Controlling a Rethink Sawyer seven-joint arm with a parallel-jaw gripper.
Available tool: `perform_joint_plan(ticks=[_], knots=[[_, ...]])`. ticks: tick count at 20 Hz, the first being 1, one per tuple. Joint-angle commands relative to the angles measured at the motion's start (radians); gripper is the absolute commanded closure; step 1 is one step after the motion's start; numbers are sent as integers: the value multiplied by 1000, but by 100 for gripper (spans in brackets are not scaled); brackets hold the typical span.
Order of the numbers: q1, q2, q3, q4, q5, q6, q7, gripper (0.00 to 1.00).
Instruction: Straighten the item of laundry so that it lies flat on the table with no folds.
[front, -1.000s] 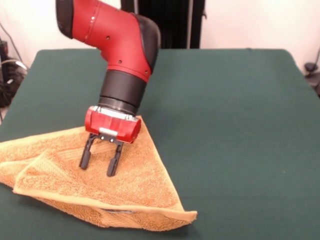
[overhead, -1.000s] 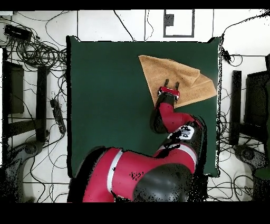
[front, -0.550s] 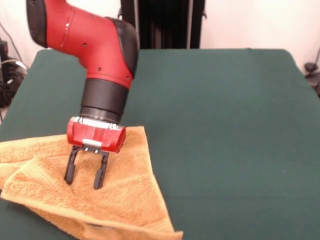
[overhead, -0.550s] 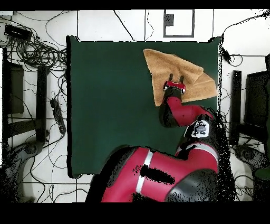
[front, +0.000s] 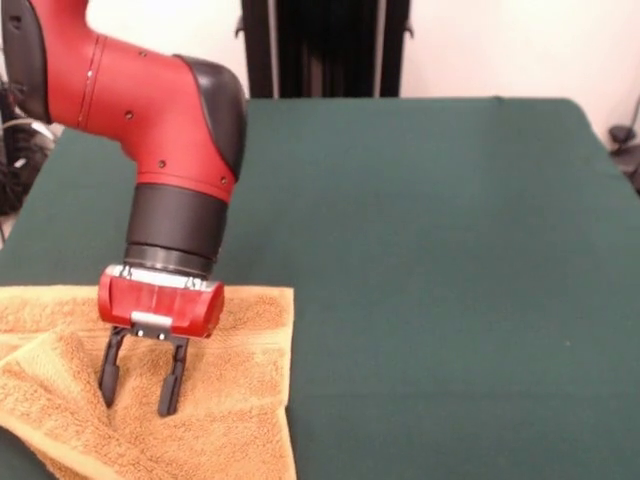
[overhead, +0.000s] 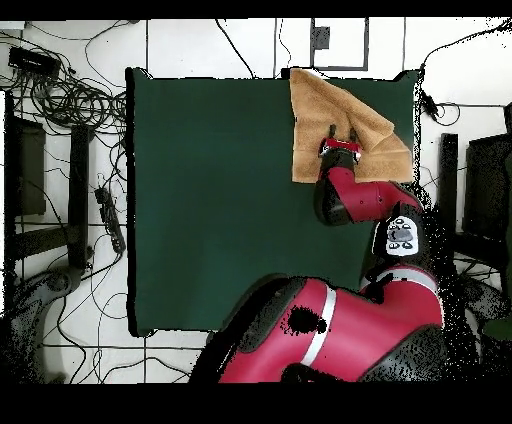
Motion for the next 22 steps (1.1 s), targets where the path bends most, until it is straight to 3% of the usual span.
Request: perform_joint_plan(ticks=[1, 5, 7, 9, 15, 22], knots=[[-28, -18, 229, -12, -98, 214, 6, 0], [-84, 9, 343, 12, -88, 374, -73, 0], [-132, 39, 434, 50, -20, 576, -150, 0], [-136, 50, 461, 79, 38, 715, -173, 0], [-32, 21, 363, 134, 116, 787, -43, 0], [11, 8, 328, 194, 215, 852, 55, 0]])
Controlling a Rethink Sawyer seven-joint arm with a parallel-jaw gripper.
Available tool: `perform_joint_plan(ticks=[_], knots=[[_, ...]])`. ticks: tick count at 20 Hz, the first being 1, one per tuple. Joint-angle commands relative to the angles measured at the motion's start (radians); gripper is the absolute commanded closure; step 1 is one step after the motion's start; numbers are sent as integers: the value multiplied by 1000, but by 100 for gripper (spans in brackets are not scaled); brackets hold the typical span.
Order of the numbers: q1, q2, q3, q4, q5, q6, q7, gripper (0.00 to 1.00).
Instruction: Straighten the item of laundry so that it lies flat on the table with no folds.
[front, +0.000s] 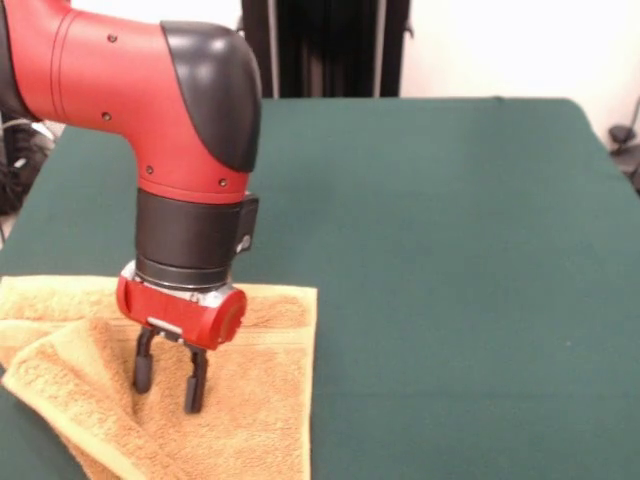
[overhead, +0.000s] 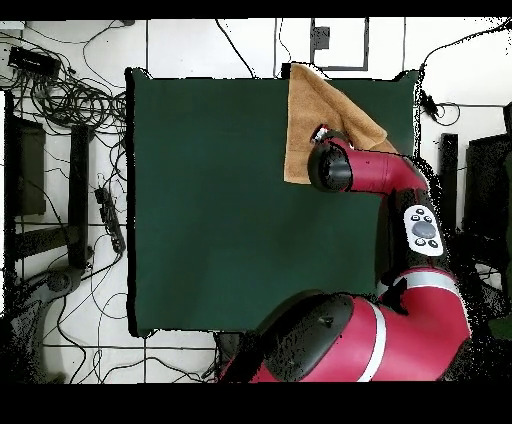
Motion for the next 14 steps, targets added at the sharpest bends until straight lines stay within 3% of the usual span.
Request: perform_joint_plan(ticks=[1, 14], knots=[[90, 113, 80, 220, 81, 254, 59, 0], [134, 96, 34, 272, 157, 233, 110, 0]])
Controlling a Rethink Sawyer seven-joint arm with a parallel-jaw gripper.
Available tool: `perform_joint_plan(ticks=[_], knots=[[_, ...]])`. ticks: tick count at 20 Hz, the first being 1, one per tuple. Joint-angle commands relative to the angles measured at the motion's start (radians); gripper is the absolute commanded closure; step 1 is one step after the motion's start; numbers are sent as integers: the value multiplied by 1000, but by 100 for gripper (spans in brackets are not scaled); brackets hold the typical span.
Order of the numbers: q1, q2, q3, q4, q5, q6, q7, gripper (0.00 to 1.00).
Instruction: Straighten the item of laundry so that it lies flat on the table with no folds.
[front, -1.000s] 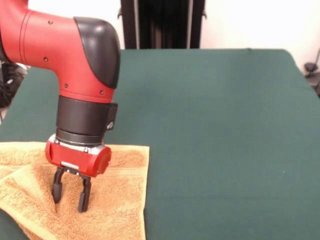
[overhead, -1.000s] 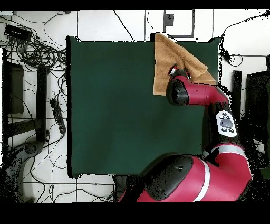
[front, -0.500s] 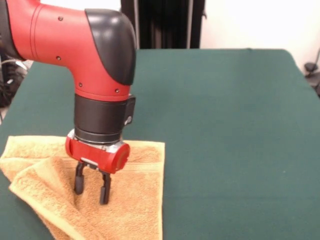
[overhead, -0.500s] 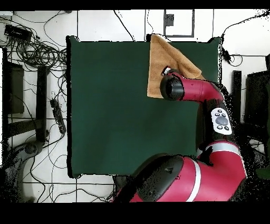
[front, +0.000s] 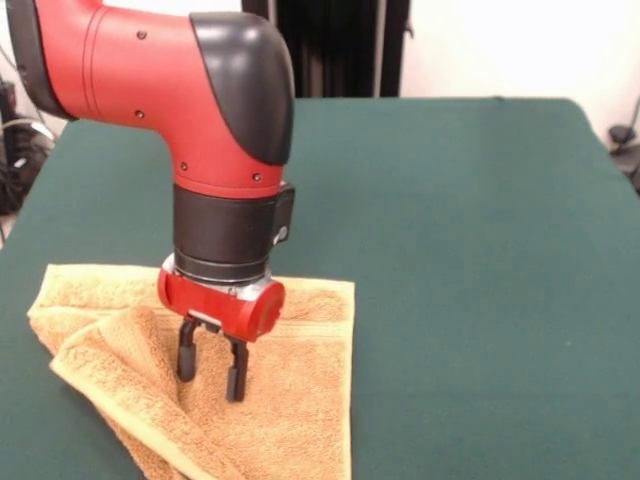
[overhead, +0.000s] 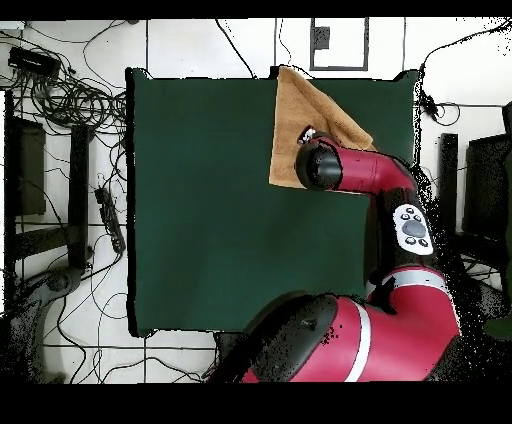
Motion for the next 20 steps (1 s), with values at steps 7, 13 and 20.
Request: perform_joint_plan(ticks=[7, 13, 20], knots=[[165, 49, -20, 324, 127, 183, 194, 0], [221, 25, -85, 362, 169, 164, 216, 0], [236, 20, -121, 391, 212, 146, 190, 0]])
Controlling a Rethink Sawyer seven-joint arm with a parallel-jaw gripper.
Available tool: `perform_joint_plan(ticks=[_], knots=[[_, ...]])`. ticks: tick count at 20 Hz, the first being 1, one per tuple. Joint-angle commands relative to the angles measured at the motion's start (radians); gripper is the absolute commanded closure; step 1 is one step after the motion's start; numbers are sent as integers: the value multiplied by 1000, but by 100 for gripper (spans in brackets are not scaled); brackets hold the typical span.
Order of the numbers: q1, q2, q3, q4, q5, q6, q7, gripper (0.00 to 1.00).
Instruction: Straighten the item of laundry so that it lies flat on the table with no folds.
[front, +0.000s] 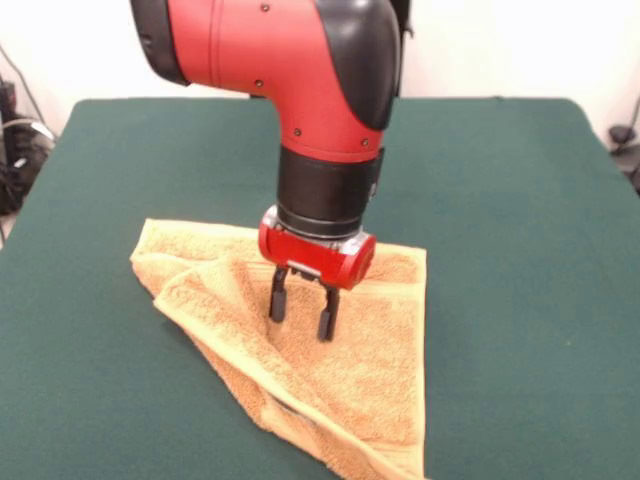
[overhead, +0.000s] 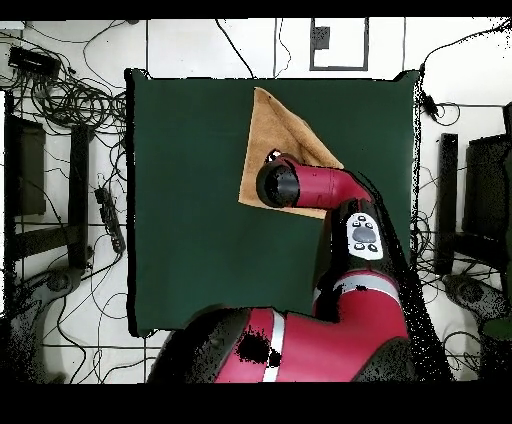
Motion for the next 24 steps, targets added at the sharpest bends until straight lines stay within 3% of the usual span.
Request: perform_joint_plan(ticks=[1, 8, 14, 24], knots=[[61, 63, 21, 236, 75, 146, 190, 0], [79, 38, -7, 277, 106, 121, 188, 0], [118, 73, -64, 253, 116, -78, 241, 0], [132, 102, -114, 224, 120, -204, 223, 0]])
